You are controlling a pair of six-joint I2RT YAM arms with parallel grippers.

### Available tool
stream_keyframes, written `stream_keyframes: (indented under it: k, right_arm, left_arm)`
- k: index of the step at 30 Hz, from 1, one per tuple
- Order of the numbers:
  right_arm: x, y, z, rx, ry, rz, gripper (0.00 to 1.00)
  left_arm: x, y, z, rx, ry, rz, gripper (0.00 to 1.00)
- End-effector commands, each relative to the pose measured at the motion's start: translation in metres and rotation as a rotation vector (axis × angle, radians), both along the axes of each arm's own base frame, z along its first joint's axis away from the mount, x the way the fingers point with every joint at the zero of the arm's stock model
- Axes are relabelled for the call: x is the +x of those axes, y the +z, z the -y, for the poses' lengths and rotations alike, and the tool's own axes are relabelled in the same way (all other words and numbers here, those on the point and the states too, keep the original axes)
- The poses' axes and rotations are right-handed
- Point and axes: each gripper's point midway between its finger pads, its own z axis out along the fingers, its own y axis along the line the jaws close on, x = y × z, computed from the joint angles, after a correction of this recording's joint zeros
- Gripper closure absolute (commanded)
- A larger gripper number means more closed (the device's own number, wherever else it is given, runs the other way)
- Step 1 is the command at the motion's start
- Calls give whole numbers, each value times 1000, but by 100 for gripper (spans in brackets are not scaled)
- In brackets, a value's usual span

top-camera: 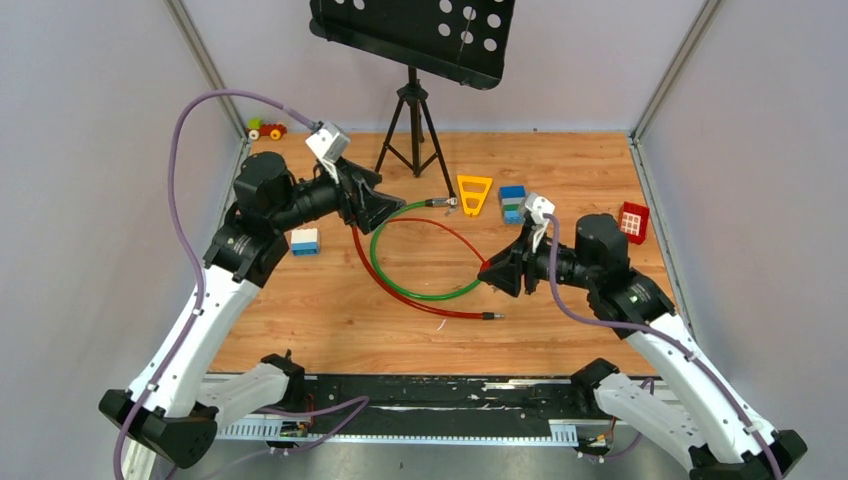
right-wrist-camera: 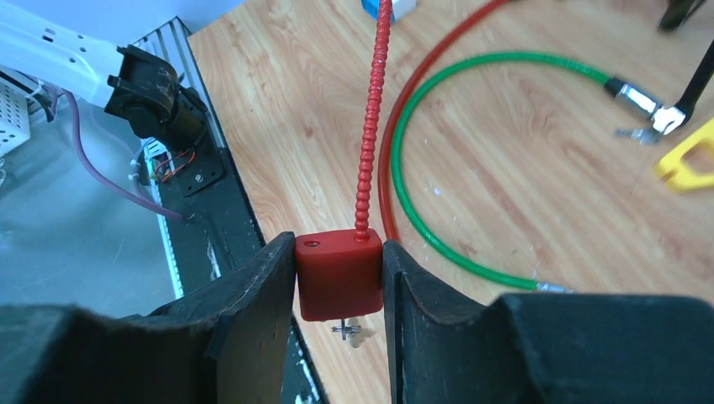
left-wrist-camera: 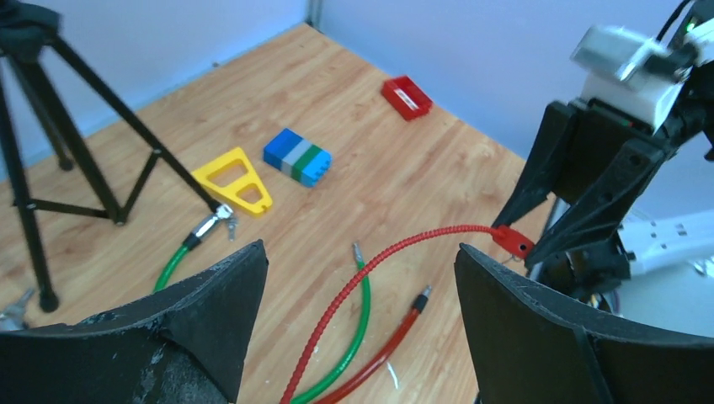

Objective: Lock with the key
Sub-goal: Lock the lock.

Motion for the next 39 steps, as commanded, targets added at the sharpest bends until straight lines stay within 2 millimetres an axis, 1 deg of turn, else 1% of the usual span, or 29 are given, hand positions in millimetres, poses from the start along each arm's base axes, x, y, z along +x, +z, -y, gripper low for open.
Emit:
stream_keyframes:
  k: [1,3,5,10,13,15,19,21,24,28,30,35,39]
  right_arm:
    - [-4,42,-4,75,24,270,100]
    - [-5,42,-5,56,31,307,100]
    - [-7,39,-8,21,73,324,100]
    - [-15,31,-17,-59,184,350,100]
    - [-16,32,-18,-85,197,411,100]
    - [-18,38,-18,-81,205,456,100]
    - [-23,49,-16,-75,228,552,100]
    - [-25,53,-15,-73,243,582,100]
    - [-28,54,-14,-83,262,599,100]
    - [-30,52,-13,-104,280,595,100]
    - [-32,51,-11,-106,281,595,100]
    - [-35,49,-8,-108,280,598,100]
    - [-35,46,-5,-117,273,603,100]
  left_arm:
    - [-26,-2,21,80,-187,36,11]
    - [-36,-4,29,131,-231,57,10]
    - [-46,-3,39,157,-276,79,9]
    - [-58,-7,57,188,-353,86,9]
    - [-68,-10,68,211,-411,85,10]
    - [-73,-18,75,249,-439,77,13]
    - [-87,-46,89,335,-511,30,19]
    - [-95,-55,96,358,-546,18,21]
    - [-102,-62,102,385,-571,23,23]
    - [-100,-64,105,402,-573,23,27]
    - [-101,-65,105,403,-582,24,30]
    - [-103,-65,105,400,-590,23,47]
    - [-105,-64,105,394,-598,23,57]
